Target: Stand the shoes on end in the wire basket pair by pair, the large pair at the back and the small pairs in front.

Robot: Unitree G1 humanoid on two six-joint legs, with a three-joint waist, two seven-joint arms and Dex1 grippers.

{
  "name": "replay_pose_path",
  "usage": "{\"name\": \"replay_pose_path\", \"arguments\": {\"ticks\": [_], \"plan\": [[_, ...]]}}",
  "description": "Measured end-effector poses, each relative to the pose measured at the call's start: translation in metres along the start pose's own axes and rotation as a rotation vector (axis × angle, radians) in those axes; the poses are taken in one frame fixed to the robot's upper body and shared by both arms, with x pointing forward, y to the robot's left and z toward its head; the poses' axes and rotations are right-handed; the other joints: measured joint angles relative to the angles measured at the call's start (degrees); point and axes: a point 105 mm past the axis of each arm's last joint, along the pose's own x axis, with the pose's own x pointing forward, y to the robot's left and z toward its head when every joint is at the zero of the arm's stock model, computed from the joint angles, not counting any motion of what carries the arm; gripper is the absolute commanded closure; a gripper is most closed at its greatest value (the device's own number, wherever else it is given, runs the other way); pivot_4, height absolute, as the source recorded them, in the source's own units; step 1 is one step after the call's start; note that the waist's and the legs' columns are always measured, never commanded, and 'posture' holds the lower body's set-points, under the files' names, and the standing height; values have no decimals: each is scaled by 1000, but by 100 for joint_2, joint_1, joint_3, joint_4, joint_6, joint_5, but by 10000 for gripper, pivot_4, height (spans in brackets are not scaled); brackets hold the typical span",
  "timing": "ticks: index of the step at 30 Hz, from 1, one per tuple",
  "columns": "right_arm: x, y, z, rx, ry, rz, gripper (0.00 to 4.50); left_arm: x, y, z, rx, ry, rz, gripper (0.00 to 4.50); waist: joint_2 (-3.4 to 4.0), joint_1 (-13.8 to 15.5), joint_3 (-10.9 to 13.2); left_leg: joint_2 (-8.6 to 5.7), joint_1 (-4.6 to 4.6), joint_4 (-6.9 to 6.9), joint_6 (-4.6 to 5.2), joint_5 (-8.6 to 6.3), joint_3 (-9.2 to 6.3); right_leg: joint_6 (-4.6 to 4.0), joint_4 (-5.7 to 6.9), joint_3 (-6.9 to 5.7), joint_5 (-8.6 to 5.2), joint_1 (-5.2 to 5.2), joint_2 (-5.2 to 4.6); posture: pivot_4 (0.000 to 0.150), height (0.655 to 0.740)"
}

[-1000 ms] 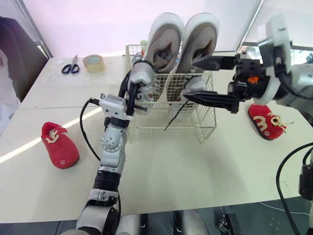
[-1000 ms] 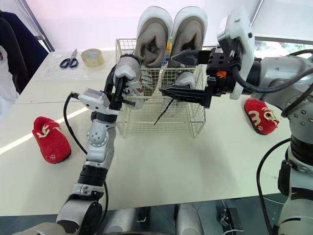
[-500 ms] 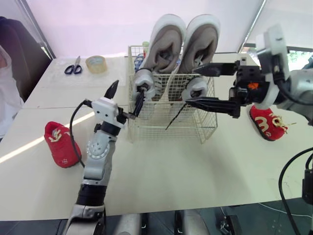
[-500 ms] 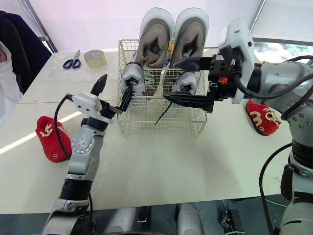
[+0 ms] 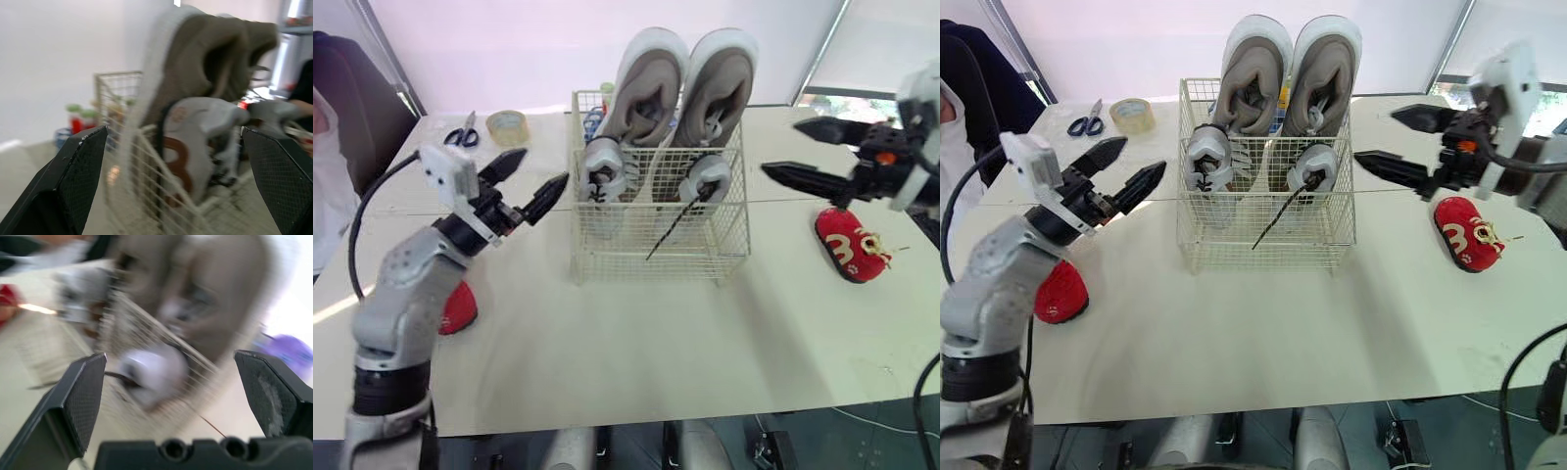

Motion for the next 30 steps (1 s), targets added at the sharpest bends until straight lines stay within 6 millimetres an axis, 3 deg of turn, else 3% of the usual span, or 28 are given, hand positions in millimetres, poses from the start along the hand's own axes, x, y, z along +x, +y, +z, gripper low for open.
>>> {"name": "replay_pose_path", "arguments": {"ticks": [3, 6, 13, 18, 30], "plan": [[-17, -21, -29, 34, 105, -159, 0, -4, -8, 1, -115, 82, -139, 197, -1, 9, 1, 2, 0, -1, 1, 1, -2, 0, 1, -2, 0, 0, 3, 1500, 7400], [-43, -42, -74, 105, 249, -343, 0, -8, -15, 9, -175, 128, -255, 197, 2, 29, 0, 0, 1, -1, 3, 2, 5, 0, 0, 1, -1, 1, 2, 1500, 7400], [-80, -50, -146, 271, 371, -555, 0, -5, -31, 10, -239, 161, -409, 197, 5, -8, 1, 2, 6, -1, 5, 4, 10, 0, 4, 7, -1, 2, 7, 1500, 7400], [-85, -56, -174, 388, 374, -611, 0, -3, -37, 11, -249, 154, -460, 197, 7, -46, 2, 3, 7, 0, 6, 4, 10, 0, 4, 7, -1, 4, 9, 1500, 7400], [-74, -71, -212, 533, 324, -623, 0, 0, -41, 10, -242, 171, -473, 197, 7, -145, 3, 3, 8, -1, 9, 6, 10, 1, 5, 8, -1, 6, 18, 1500, 7400]]}}
